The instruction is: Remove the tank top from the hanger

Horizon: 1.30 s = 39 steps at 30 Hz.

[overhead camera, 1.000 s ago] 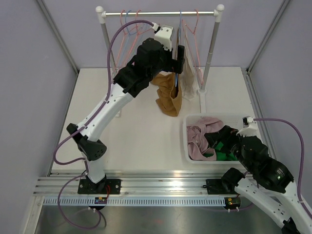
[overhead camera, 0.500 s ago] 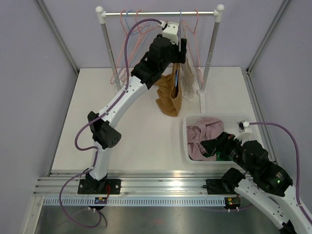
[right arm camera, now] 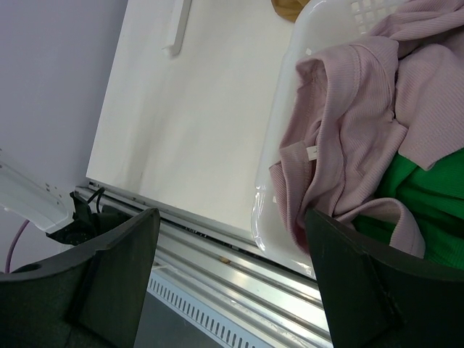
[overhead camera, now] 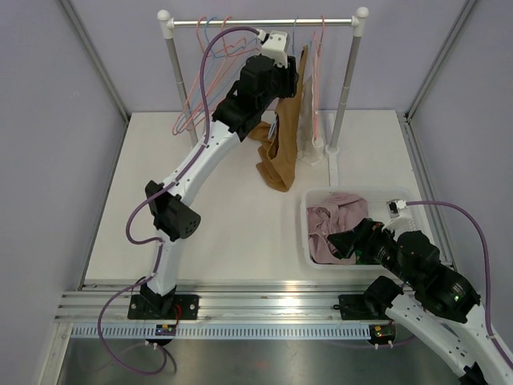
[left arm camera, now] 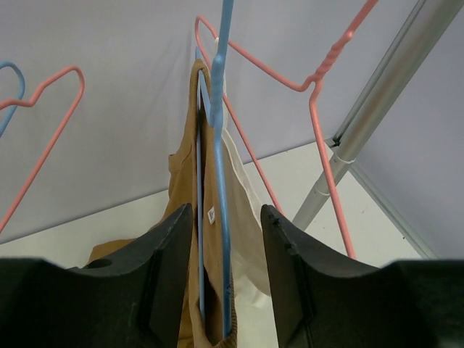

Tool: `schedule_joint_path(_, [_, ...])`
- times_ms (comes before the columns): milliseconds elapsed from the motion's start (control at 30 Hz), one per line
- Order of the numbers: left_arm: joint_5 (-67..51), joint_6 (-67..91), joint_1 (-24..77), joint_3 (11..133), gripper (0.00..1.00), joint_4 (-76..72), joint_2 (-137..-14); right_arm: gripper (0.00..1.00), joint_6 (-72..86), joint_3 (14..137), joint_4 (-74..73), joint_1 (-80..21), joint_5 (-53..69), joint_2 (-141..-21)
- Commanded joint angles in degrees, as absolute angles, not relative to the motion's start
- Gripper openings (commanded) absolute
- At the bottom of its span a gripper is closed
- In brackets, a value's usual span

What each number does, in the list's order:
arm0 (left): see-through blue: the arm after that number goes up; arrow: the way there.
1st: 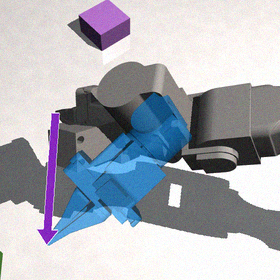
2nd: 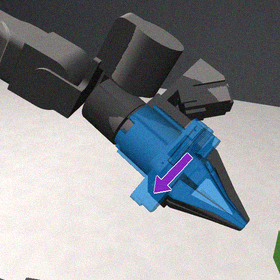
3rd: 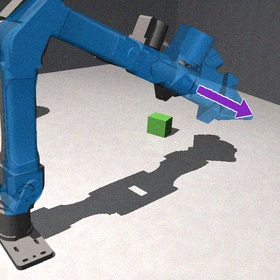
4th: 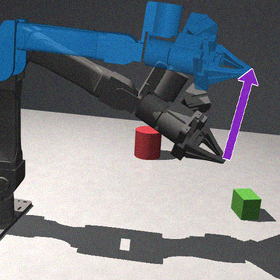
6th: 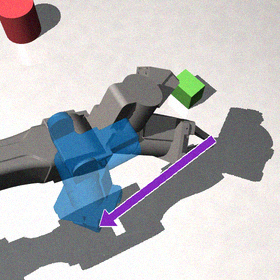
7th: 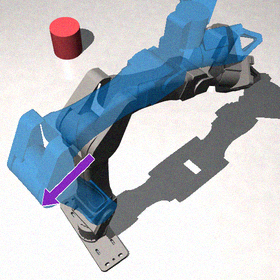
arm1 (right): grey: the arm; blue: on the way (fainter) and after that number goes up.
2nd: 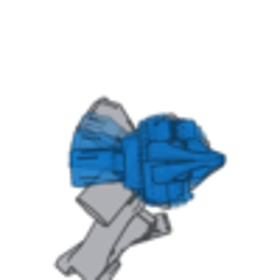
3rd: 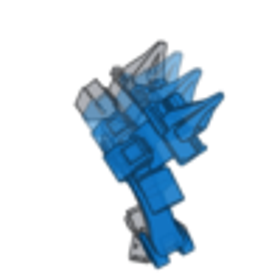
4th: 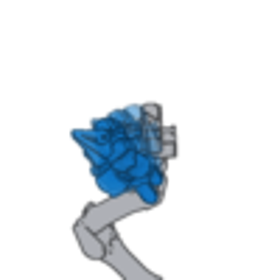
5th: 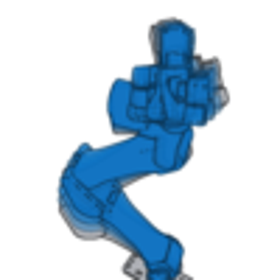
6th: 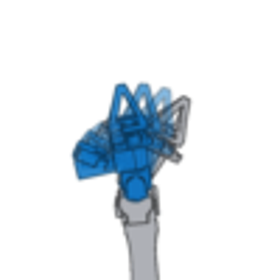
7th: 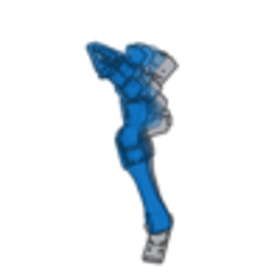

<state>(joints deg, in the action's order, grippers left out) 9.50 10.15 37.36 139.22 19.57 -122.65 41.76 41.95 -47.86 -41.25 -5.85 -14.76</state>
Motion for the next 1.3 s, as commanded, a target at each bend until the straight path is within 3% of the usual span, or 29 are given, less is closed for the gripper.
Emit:
schedule_joint_path(0, [8.1,10.7,37.1,142.0,0.45,16.7,-123.7,0.88,40.6,41.6,-45.6,-41.1,-4.1,-15.0])
schedule_joint_path(133, [7.3,11.1,37.1,142.0,0.49,17.6,-124.6,0.88,40.5,41.4,-45.4,-41.1,-4.4,-14.7])
schedule_joint_path(233, [7.7,10.8,37.1,142.2,0.36,18.0,-125.4,0.88,40.4,41.4,-45.4,-41.1,-4.2,-14.9])
schedule_joint_path(267, [8.0,10.7,37.1,142.3,0.24,17.9,-125.2,0.88,40.4,41.4,-45.4,-41.1,-4.1,-15.0])
schedule_joint_path(300, [8.2,10.7,37.1,142.2,0.2,17.9,-125.2,0.88,40.3,41.4,-45.3,-41.1,-4.0,-15.1])
schedule_joint_path(500, [9.3,10.8,37.1,142.4,0.05,16.8,-122.1,0.88,40.2,41.3,-45.3,-41.1,-4.0,-15.6])
schedule_joint_path(1067, [10.9,10.1,37.0,142.5,0.0,17.8,-115.0,0.88,40.1,41.0,-44.9,-41.1,-3.9,-15.8])
schedule_joint_path(1267, [12.2,11.9,37.1,137.7,0.0,23.5,-106.8,0.88,39.5,42.1,-44.8,-41.0,-3.5,-15.9])
